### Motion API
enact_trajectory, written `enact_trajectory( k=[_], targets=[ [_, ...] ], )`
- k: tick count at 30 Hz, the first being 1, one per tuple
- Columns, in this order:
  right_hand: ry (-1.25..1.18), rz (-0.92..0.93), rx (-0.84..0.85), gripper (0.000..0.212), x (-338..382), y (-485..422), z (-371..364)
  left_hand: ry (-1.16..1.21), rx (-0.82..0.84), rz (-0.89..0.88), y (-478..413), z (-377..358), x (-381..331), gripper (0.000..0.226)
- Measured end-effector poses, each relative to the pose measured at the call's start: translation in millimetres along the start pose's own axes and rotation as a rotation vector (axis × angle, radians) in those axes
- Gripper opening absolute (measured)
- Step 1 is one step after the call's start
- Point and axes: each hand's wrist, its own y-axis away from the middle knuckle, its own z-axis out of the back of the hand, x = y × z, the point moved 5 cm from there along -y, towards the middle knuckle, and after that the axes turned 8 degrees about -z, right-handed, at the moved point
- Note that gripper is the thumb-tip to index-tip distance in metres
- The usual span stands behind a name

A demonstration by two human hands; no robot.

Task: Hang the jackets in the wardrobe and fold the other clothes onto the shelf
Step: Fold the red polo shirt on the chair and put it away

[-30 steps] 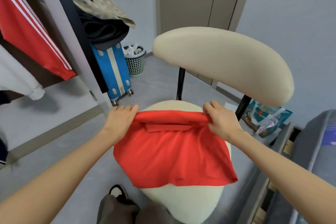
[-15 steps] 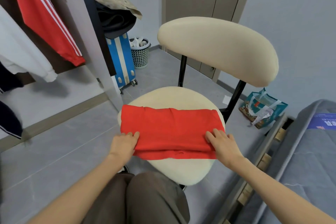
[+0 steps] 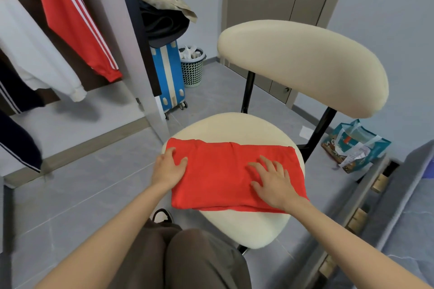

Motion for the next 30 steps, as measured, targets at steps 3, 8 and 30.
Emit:
enact_trajectory(
  k=[3, 8, 30],
  targets=[
    [-0.021, 0.024, 0.059, 0.061, 25, -23, -14, 0.293, -0.047, 0.177, -27, -4, 11, 0.062],
    [-0.052, 0.03, -0.008, 0.061, 48, -60, -31, 0.457, -0.082, 0.289, -66, -14, 22, 0.057],
    [-0.142, -0.152, -0.311, 0.043, -21, -76, -13, -0.339, 0.05, -0.467, -30, -83, -65, 0.05]
  ],
)
